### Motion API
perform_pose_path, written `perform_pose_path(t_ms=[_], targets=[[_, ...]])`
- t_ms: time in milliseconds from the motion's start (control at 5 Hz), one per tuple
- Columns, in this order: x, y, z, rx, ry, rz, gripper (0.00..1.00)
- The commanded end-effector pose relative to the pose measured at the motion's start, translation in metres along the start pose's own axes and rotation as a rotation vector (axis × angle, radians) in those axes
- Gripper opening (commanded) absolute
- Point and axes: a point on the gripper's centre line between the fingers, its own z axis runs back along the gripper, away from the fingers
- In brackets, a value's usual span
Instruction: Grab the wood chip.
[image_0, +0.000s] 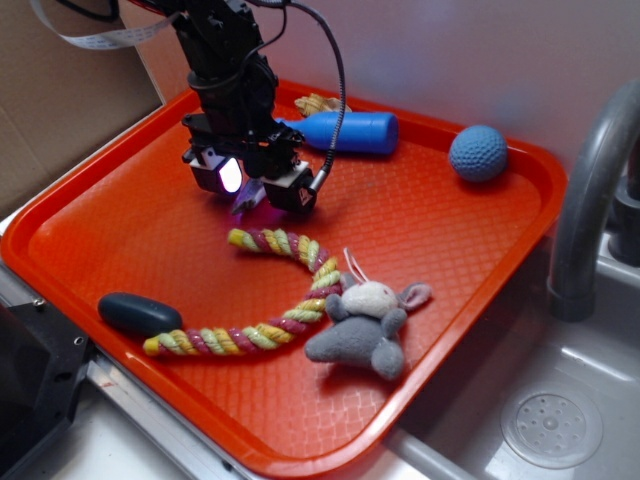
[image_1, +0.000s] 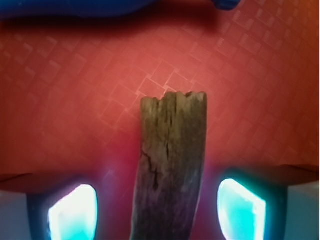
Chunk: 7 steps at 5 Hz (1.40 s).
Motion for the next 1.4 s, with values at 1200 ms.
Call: perform_pose_path(t_ms=[1200], targets=[[0.009,0.011,0.034,0.026,-0.073,0.04,0.0]])
